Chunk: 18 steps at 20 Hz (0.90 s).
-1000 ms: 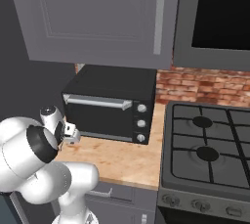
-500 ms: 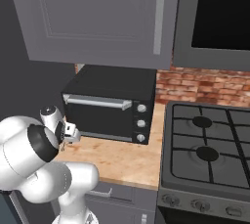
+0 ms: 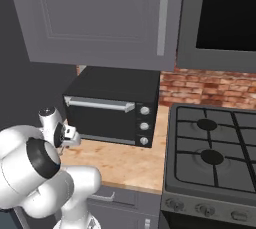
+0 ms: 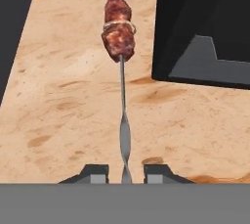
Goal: Store the kebab skewer in the freezer for long-term storage. Close the freezer door after placing the cooked food.
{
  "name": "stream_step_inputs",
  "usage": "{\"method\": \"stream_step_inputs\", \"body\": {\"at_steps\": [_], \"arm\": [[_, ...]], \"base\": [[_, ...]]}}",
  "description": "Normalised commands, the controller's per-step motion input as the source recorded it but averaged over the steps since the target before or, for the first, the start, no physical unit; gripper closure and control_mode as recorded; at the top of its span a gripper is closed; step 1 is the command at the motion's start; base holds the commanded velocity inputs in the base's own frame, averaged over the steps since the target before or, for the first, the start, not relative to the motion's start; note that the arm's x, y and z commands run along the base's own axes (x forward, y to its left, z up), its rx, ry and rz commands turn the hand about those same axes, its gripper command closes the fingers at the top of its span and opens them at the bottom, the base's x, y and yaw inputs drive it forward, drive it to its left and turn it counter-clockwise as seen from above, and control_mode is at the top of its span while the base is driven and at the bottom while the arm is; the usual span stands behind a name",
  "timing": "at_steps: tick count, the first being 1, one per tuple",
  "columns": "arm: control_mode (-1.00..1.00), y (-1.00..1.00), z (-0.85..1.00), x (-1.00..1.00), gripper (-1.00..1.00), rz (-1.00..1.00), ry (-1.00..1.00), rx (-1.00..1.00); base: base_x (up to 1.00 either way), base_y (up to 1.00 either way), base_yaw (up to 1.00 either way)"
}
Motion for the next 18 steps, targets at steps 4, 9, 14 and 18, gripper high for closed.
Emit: {"method": "stream_step_inputs", "body": {"at_steps": [4, 9, 14, 18], "arm": [[-1.00, -0.04, 0.07, -0.47, 1.00, 0.00, 0.00, 0.00], [-1.00, -0.06, 0.52, -0.62, 1.00, 0.00, 0.00, 0.00], [-1.00, -0.06, 0.83, -0.78, 1.00, 0.01, -0.06, 0.00], [-1.00, -0.02, 0.93, -0.82, 1.00, 0.04, -0.10, 0.00]], "base": [[0.00, 0.00, 0.00], [0.00, 0.00, 0.00], [0.00, 0.00, 0.00], [0.00, 0.00, 0.00]]}}
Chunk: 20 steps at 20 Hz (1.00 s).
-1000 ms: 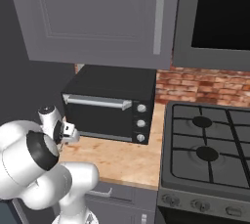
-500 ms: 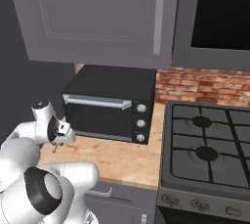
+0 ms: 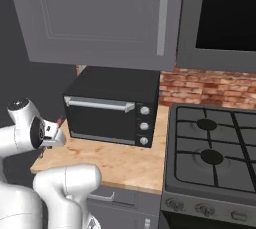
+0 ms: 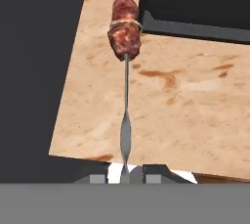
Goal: Store the kebab skewer in the freezer for long-term storage. Close the freezer door after placing the cooked food.
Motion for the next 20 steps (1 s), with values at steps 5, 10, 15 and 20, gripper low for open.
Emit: {"method": "stream_step_inputs", "body": {"at_steps": [5, 10, 15, 20], "arm": [[-1.00, -0.08, 0.89, -0.78, 1.00, 0.02, -0.13, 0.00], [-1.00, -0.40, 0.93, -0.48, 1.00, 0.04, -0.02, 0.00], [-1.00, -0.51, 1.00, -0.27, 1.00, 0.01, 0.00, 0.00], [-1.00, -0.49, 0.66, -0.29, 1.00, 0.00, 0.00, 0.03]], "base": [[0.00, 0.00, 0.00], [0.00, 0.00, 0.00], [0.00, 0.00, 0.00], [0.00, 0.00, 0.00]]}}
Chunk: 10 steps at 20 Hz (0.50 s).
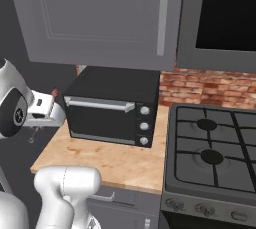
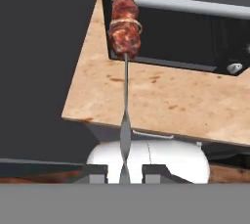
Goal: Store the kebab skewer in the freezer for long-term storage. Close the freezer door after placing the cooked food.
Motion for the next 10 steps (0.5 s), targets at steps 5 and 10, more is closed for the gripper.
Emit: {"method": "stream_step_inputs", "body": {"at_steps": [5, 10], "arm": [[-1.00, -0.52, 0.06, -0.26, 1.00, 0.00, 0.00, 0.00], [-1.00, -0.18, 0.00, -0.30, 1.00, 0.00, 0.00, 0.00]], "base": [[0.00, 0.00, 0.00], [0.00, 0.00, 0.00]]}}
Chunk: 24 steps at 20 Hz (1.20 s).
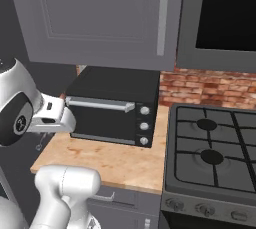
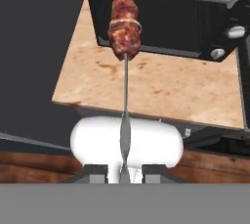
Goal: Store the kebab skewer in the freezer for long-term storage. Close the freezer door after placing the cooked food.
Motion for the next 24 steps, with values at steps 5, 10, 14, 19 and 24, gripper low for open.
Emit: {"method": "stream_step_inputs", "body": {"at_steps": [5, 10, 14, 19, 24], "arm": [[-1.00, 0.00, 0.00, -0.11, 1.00, -0.02, 0.01, 0.00], [-1.00, 0.00, 0.00, 0.00, 1.00, -0.04, 0.04, 0.00], [-1.00, 0.00, 0.00, 0.00, 1.00, -0.01, 0.02, 0.00], [-1.00, 0.04, 0.00, 0.00, 1.00, -0.10, 0.05, 0.00], [-1.00, 0.01, 0.00, 0.00, 1.00, -0.12, 0.02, 0.00]], "base": [[0.00, 0.00, 0.00], [0.00, 0.00, 0.00], [0.00, 0.00, 0.00], [0.00, 0.00, 0.00], [0.00, 0.00, 0.00]]}}
